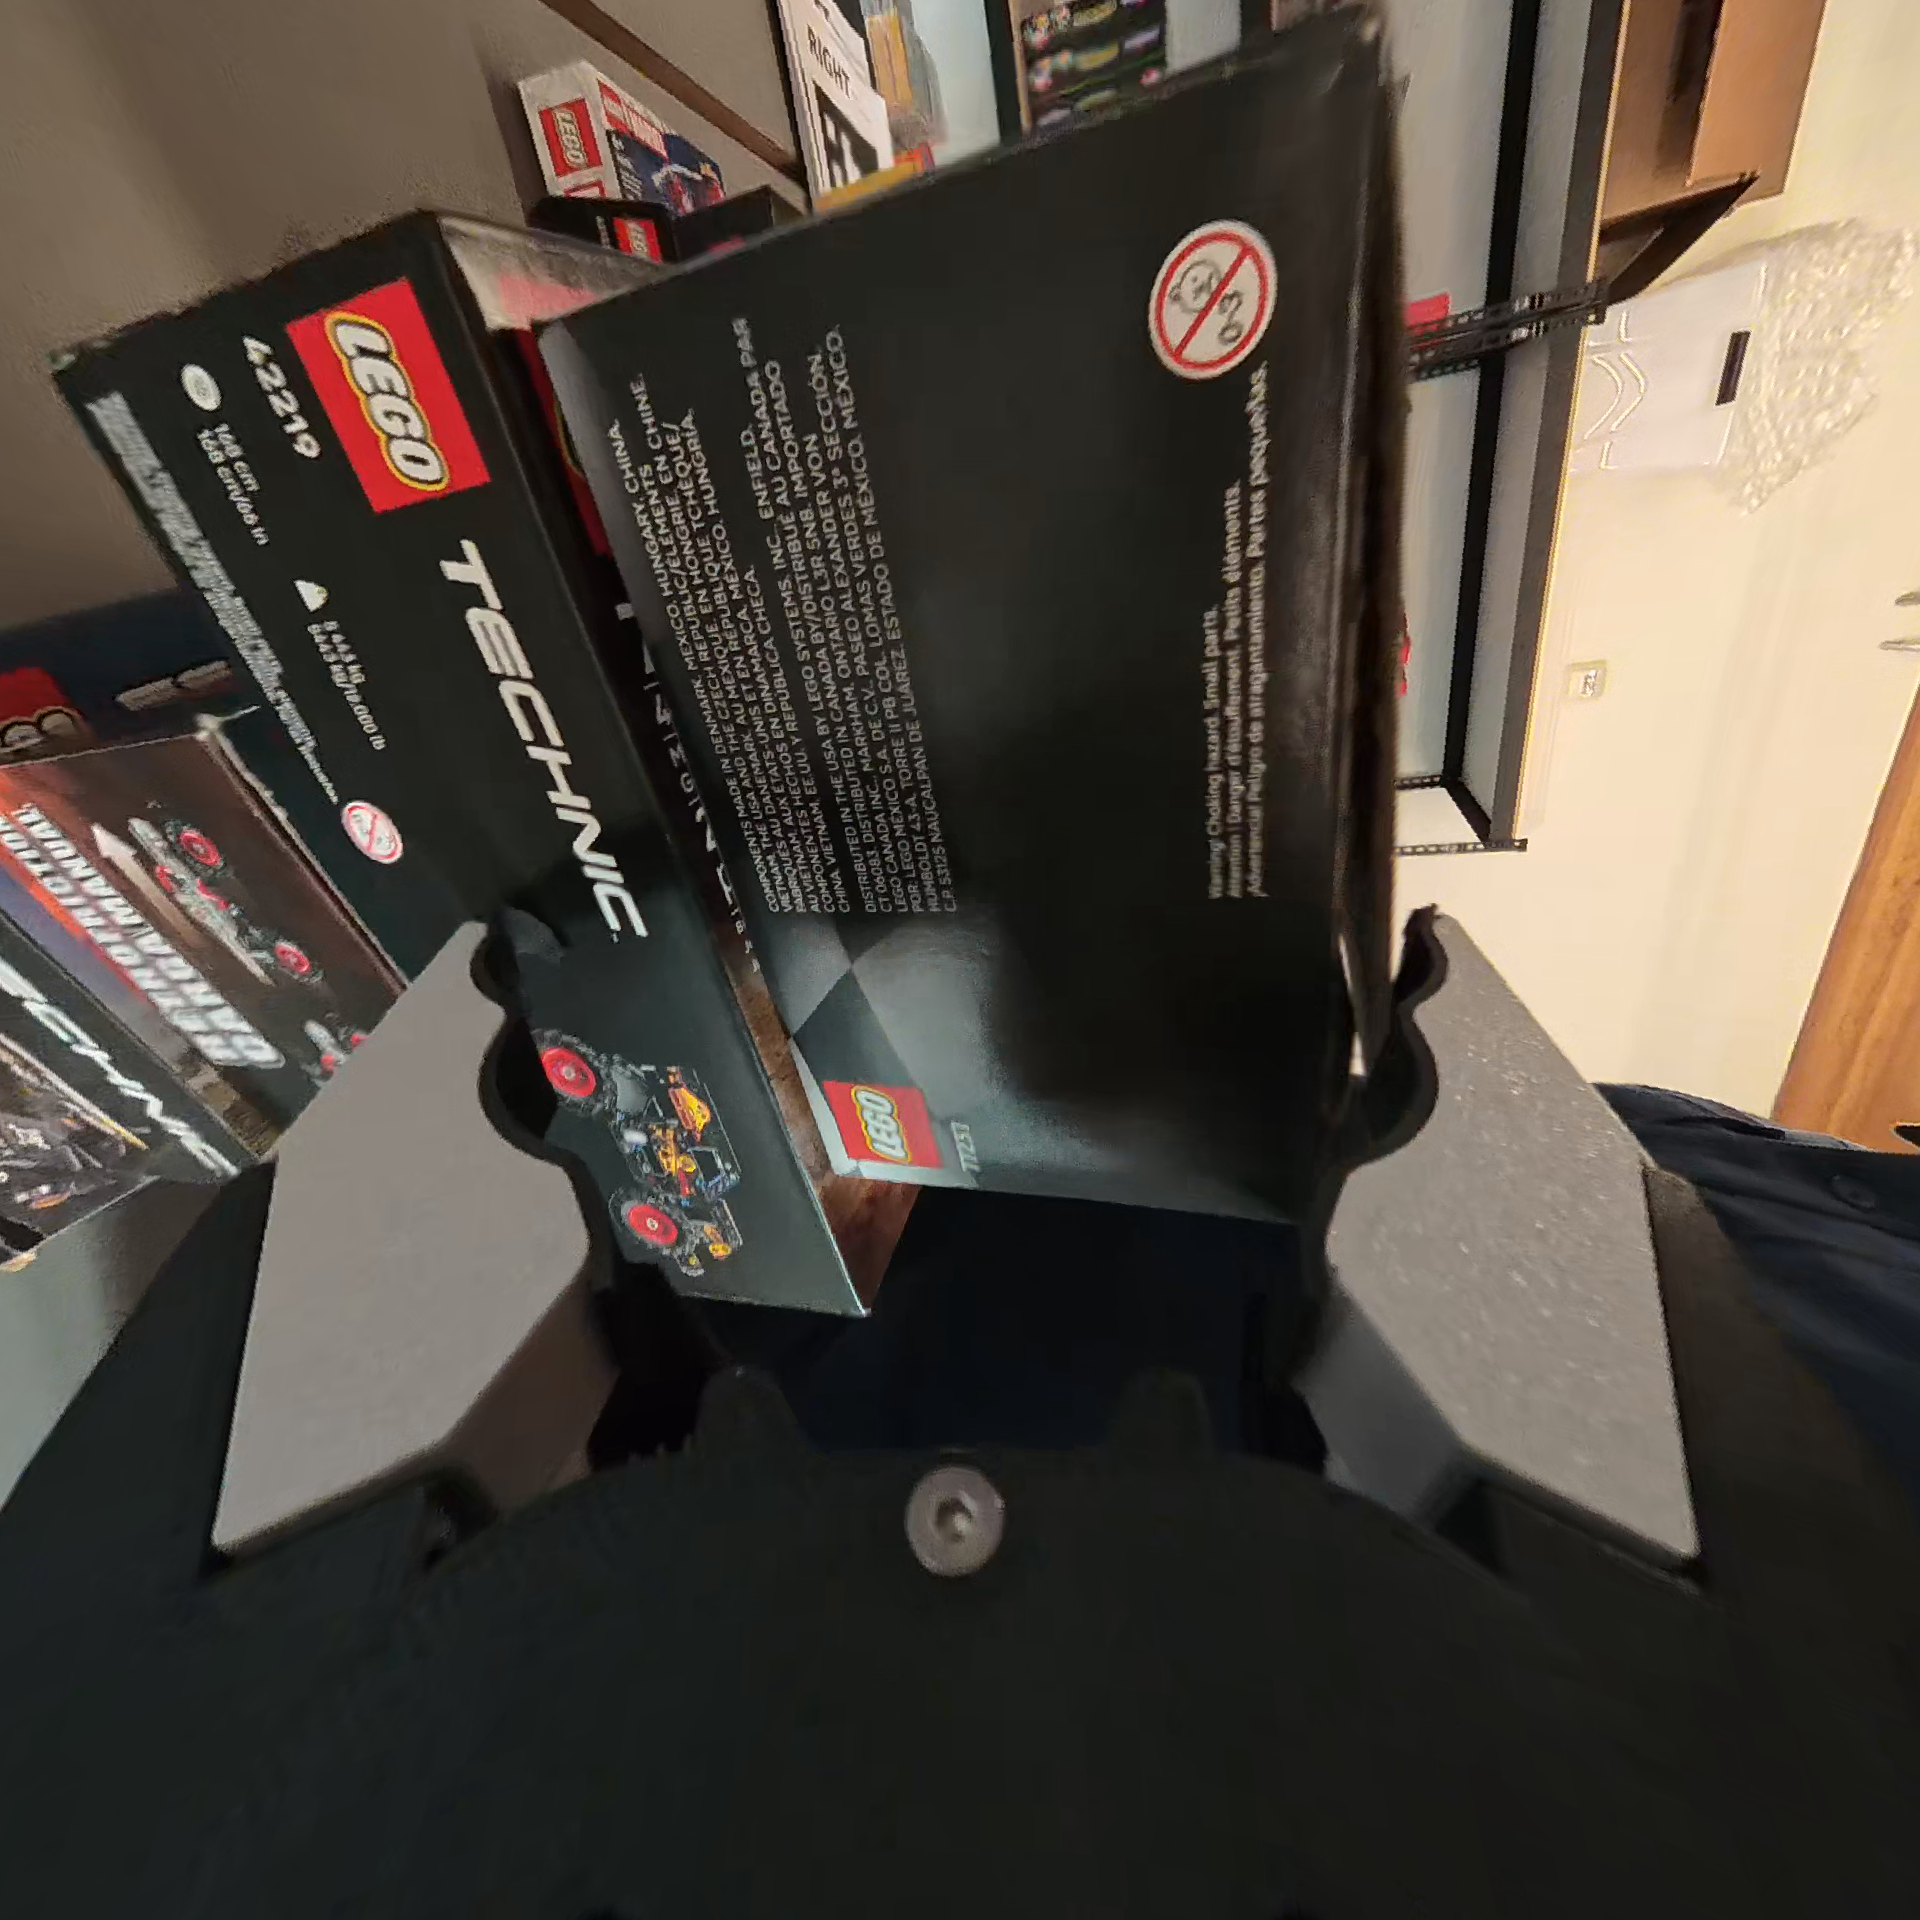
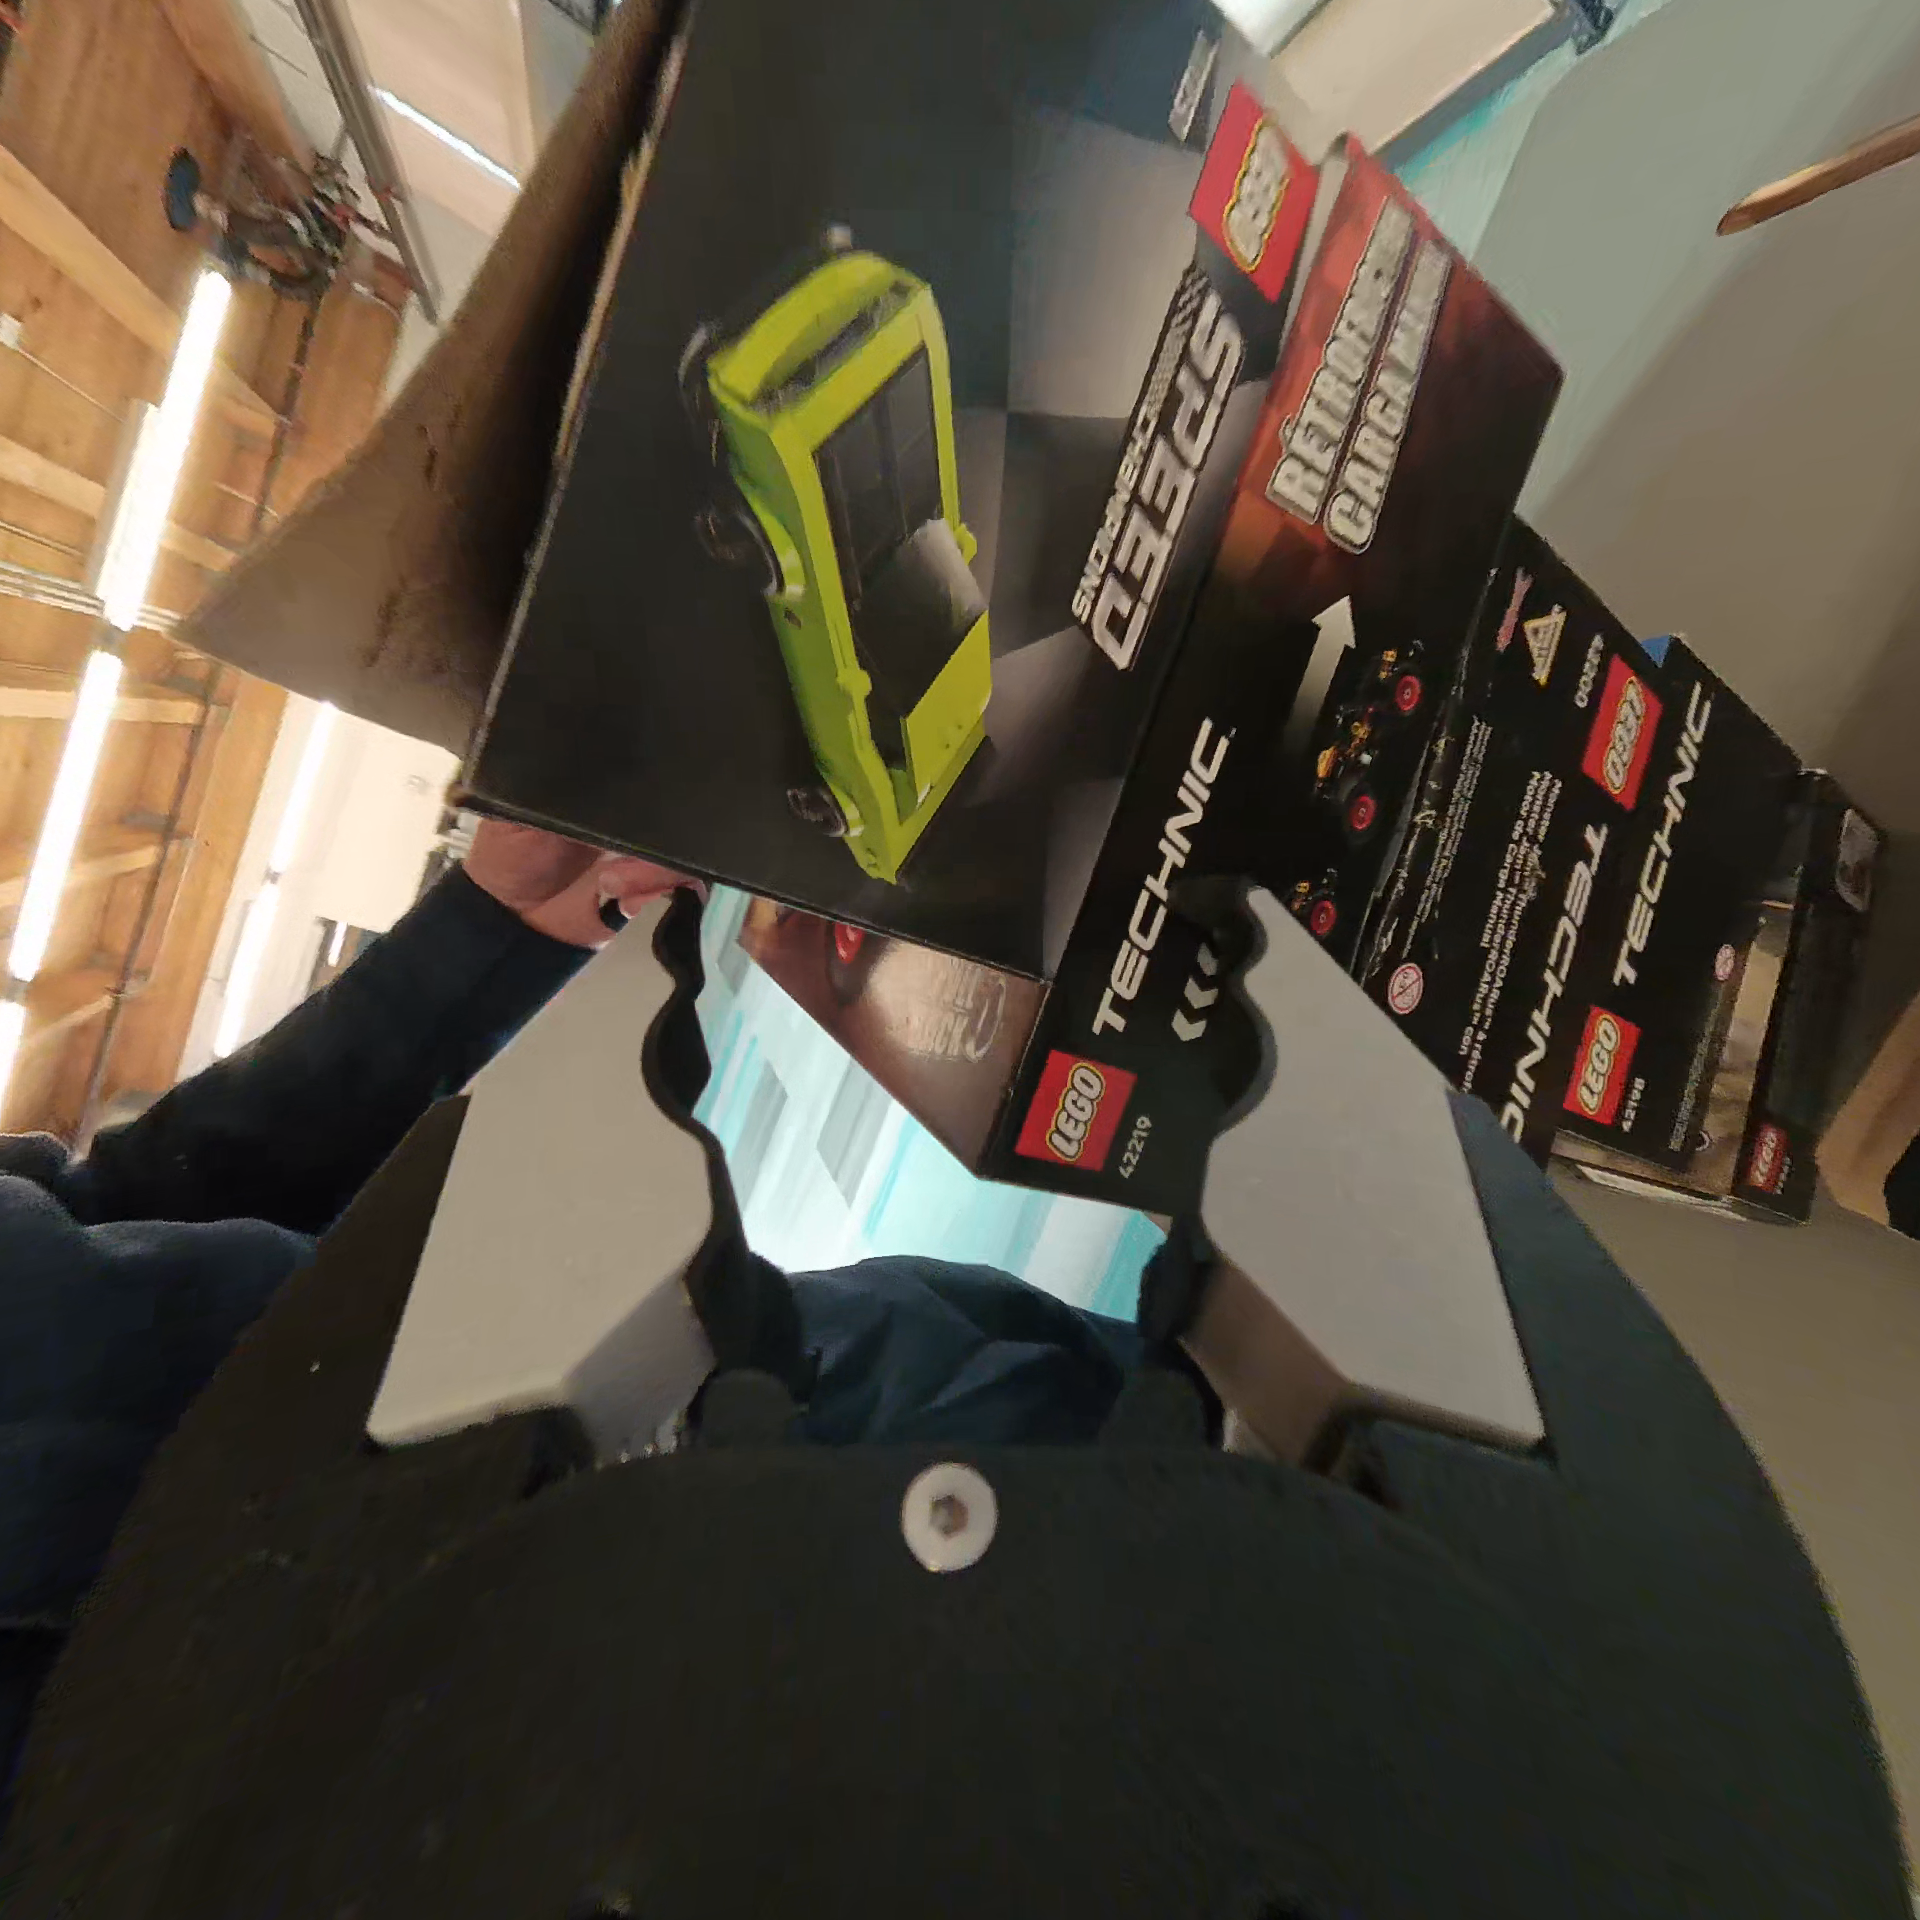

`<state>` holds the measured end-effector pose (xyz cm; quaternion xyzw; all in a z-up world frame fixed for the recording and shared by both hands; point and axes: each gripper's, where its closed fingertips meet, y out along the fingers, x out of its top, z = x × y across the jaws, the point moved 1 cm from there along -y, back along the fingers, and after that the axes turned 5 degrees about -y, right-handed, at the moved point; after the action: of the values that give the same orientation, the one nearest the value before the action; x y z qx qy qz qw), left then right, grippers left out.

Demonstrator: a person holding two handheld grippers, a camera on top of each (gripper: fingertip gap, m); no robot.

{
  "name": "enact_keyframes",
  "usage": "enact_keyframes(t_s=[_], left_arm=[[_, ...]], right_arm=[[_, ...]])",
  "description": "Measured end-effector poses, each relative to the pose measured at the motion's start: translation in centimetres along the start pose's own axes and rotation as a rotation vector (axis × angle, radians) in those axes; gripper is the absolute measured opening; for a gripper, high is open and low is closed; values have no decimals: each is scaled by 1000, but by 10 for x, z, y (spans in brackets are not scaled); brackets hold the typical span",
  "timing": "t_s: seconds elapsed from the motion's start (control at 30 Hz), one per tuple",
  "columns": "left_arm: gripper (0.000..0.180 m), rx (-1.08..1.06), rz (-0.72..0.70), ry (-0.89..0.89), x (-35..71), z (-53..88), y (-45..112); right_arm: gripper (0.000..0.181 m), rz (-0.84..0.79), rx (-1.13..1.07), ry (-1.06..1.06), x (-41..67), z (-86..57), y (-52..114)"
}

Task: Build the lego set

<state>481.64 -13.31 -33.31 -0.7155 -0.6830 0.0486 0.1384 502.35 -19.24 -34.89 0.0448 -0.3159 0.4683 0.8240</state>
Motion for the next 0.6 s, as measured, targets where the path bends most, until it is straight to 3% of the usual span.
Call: enact_keyframes(t_s=[0.17, 0.3, 0.47, 0.6], left_arm=[[151, 53, -167, -16, 19, 0, -56], [140, 186, -297, 185, 51, -49, -95], [138, 104, -169, 533, 60, -183, -11], [139, -113, 50, 639, 24, -266, 116]], right_arm=[[94, -88, -94, -93, 20, -6, -43], [89, -222, -233, -186, 53, -20, -107], [90, -376, -504, -246, 104, -66, -208], [95, -412, -679, -214, 122, -117, -267]])
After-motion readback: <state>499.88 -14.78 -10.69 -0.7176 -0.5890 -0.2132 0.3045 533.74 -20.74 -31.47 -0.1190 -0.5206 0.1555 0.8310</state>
